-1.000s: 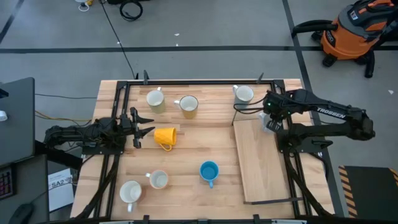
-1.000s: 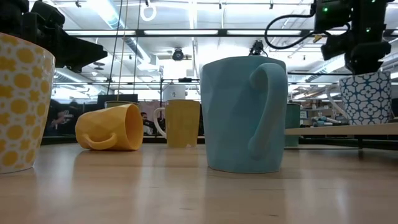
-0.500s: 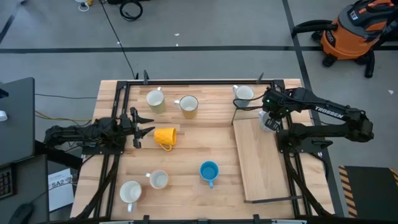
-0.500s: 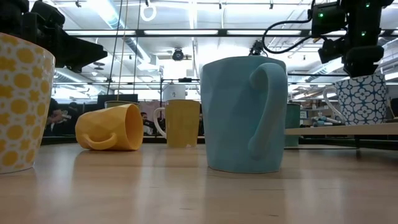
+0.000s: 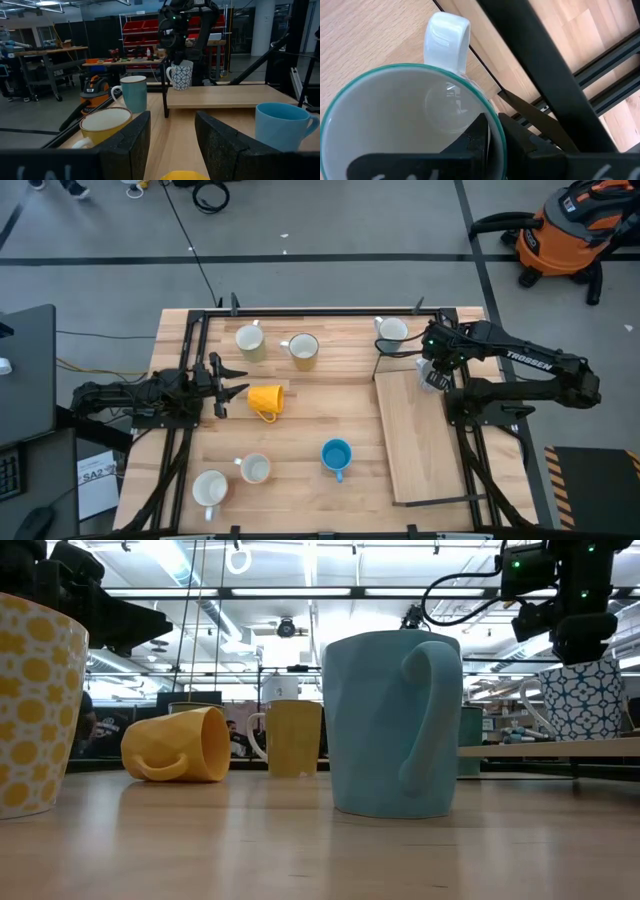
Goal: Place coffee mugs
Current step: Put the blue patterned mug on the shelf
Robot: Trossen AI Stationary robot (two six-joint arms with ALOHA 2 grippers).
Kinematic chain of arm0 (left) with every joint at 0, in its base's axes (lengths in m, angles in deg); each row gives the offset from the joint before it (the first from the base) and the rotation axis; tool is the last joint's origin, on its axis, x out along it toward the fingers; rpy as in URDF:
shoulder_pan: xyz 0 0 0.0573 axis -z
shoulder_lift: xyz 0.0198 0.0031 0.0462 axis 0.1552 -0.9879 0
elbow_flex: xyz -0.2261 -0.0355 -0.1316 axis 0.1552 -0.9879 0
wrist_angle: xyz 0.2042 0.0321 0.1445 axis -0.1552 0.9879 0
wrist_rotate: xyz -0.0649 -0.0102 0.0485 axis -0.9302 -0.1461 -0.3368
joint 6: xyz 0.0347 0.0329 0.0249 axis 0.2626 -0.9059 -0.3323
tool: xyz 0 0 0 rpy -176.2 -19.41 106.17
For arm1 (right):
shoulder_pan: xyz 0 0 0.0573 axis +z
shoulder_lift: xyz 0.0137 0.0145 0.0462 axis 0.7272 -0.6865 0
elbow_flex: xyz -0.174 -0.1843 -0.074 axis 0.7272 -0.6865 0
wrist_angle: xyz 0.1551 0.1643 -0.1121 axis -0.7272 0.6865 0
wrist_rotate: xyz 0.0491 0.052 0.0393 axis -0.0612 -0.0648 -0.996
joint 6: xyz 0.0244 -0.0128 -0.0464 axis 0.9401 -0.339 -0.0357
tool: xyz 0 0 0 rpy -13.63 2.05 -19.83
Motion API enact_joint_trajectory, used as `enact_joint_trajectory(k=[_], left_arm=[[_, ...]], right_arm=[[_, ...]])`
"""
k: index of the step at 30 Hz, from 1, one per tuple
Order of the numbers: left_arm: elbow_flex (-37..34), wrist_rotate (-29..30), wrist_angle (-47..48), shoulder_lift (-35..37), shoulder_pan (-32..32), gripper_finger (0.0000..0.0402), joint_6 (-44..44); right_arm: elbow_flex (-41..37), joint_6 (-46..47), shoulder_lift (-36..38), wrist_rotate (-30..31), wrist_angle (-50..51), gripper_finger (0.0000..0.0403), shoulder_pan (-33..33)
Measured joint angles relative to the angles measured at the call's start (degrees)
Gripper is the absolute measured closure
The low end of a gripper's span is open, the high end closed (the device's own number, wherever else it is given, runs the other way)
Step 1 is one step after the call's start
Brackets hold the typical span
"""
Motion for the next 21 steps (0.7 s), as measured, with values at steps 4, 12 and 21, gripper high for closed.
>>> enact_joint_trajectory(k=[4, 12, 21], left_arm=[[0.01, 0.0, 0.0, 0.0, 0.0, 0.0239, 0.0], [0.0, 0.0, 0.01, 0.0, -0.01, 0.0239, 0.0], [-0.01, 0.0, -0.01, 0.0, -0.01, 0.0239, 0.0]], right_arm=[[0.0, 0.0, 0.0, -0.02, 0.0, 0.0349, 0.0], [0.0, 0.02, 0.02, -0.02, 0.02, 0.0311, 0.0], [0.0, 0.02, 0.02, -0.13, 0.06, 0.0264, 0.0]])
